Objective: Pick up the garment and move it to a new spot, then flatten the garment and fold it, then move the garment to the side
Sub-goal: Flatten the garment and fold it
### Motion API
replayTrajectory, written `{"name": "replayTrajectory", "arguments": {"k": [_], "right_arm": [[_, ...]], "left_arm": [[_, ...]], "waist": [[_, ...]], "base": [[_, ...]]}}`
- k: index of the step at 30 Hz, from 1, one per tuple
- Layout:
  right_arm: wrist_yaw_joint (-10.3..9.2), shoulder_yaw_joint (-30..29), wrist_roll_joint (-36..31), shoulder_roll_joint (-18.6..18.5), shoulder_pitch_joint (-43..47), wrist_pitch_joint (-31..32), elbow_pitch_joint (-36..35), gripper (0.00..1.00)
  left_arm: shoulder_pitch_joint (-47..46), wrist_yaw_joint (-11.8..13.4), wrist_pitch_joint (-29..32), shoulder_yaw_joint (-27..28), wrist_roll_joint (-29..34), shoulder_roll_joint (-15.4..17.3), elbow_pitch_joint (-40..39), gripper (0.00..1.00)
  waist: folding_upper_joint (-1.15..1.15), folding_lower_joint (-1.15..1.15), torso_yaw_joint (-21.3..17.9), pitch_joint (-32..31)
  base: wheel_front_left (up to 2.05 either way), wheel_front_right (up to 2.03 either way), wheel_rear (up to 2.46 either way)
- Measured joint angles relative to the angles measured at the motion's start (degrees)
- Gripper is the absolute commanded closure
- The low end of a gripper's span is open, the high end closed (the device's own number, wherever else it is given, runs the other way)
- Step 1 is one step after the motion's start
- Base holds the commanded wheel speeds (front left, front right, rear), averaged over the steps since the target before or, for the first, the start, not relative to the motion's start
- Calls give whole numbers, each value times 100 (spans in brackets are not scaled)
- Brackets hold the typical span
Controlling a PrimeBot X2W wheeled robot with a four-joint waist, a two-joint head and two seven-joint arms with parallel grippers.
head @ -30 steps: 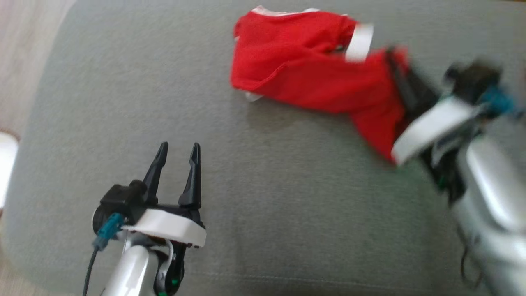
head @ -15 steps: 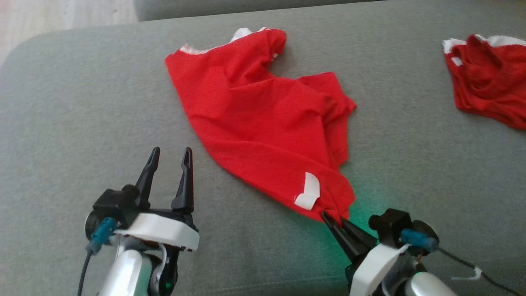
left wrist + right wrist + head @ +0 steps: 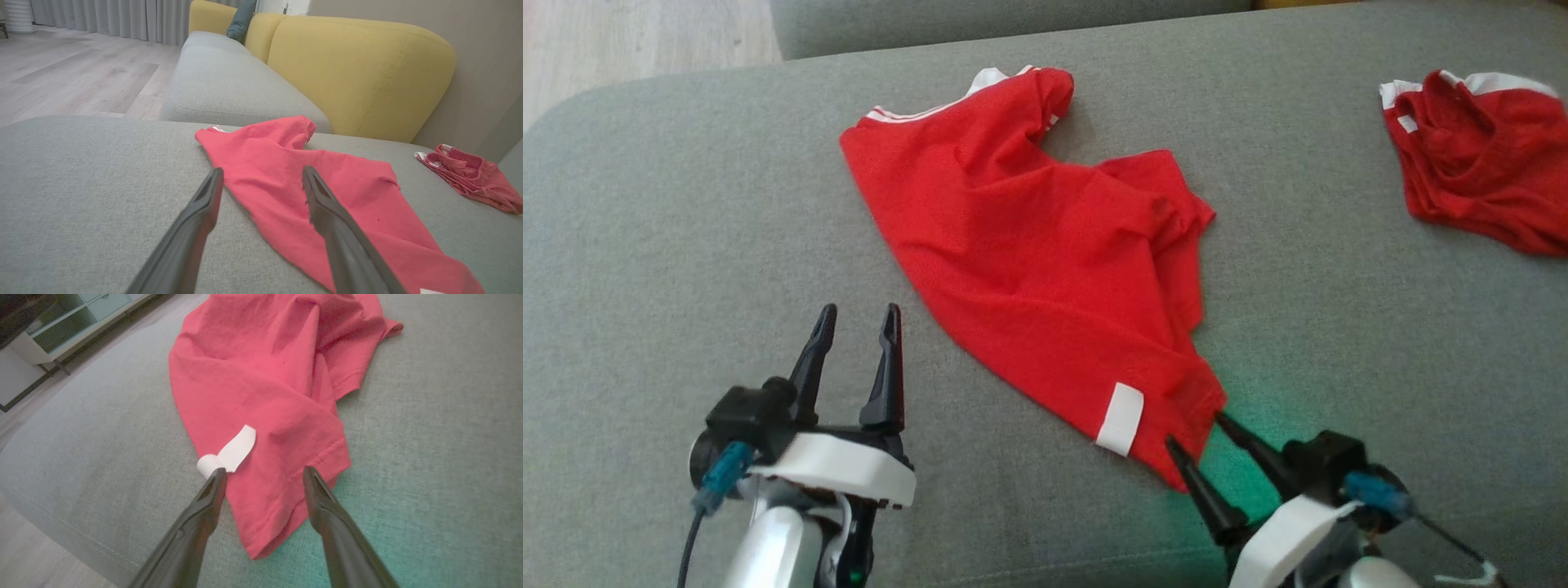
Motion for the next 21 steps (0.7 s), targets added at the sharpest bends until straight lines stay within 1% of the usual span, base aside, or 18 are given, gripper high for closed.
{"name": "replayTrajectory", "arguments": {"k": [5, 10, 13, 16, 21], "right_arm": [[0, -534, -68, -8, 27, 12, -619, 0], [0, -1259, -398, 22, -201, 154, -698, 0], [0, -1518, -526, 180, -435, 266, -449, 0], [0, -1725, -566, 337, -701, 374, 24, 0], [0, -2019, -747, 378, -1310, 442, 977, 0]], "left_arm": [[29, 0, 0, 3, -18, 11, -12, 0], [24, 0, 0, -2, -18, 15, -26, 0], [15, 0, 0, -7, -18, 16, -48, 0], [4, 1, 0, -11, -18, 14, -67, 0], [-24, 0, 0, -36, -18, 2, -78, 0]], "waist": [[0, 0, 101, -13], [0, 0, 244, 17], [0, 0, 365, 58], [0, 0, 508, 120], [0, 0, 782, 267]], "base": [[0, 0, 0], [0, 0, 0], [0, 0, 0], [0, 0, 0], [0, 0, 0]]}}
